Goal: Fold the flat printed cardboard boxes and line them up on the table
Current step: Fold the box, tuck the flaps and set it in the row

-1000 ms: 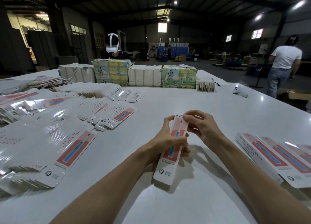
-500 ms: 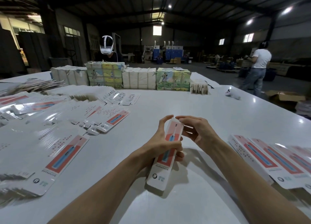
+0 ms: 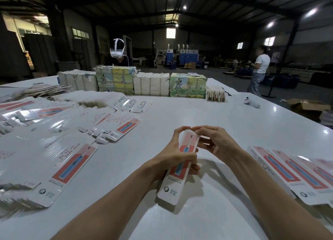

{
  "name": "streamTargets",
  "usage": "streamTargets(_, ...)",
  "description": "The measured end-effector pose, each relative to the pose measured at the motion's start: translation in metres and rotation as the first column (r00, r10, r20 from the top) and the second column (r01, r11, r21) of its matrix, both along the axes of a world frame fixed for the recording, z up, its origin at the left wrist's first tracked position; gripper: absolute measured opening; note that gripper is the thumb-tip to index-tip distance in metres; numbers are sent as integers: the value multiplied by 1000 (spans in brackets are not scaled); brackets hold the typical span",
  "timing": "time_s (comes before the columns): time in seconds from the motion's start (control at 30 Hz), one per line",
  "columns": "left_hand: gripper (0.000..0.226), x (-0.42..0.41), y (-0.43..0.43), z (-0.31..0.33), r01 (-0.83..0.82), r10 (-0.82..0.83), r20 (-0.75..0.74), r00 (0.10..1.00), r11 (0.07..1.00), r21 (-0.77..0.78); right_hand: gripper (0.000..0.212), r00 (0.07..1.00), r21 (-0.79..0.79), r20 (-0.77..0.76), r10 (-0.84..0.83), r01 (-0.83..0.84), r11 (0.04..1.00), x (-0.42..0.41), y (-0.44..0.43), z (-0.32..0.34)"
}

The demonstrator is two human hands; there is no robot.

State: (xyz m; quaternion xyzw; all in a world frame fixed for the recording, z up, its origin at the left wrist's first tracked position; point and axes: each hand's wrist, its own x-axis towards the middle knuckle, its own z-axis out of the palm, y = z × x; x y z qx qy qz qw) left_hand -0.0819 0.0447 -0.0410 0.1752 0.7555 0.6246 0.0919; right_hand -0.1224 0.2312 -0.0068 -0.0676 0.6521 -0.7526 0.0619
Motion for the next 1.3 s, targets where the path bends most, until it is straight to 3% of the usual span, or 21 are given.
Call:
streamTargets(0.2,96,-4,0,-4,30,-30,-24,999,999,9,28,998,52,-33,-58,59,997,0,-3,-3)
streamTargets(0.63,78,-3,-1,-3,18,-18,2,1000,1000,19,18,1000,68,-7,-24,25,997,4,-1,0)
streamTargets(0.83,88,-3,-3,-2,-6,6,-9,1000,1000,21,20,1000,30,-3,9,-9,1000,5,-3,1)
streamTargets(0.97,81,-5,-5,-3,-52,49,35,998,994,97,20,998,-15,-41,46,-47,999,5,-10,-6)
streamTargets(1.07,82,-7,-6,-3,-81,72,73,995,989,122,27,997,14,-77,27,-26,1000,4,-15,-11)
streamTargets(1.3,84,-5,-7,-3,-97,75,129,989,981,170,18,970,102,-243,-9,35,994,8,-17,-15)
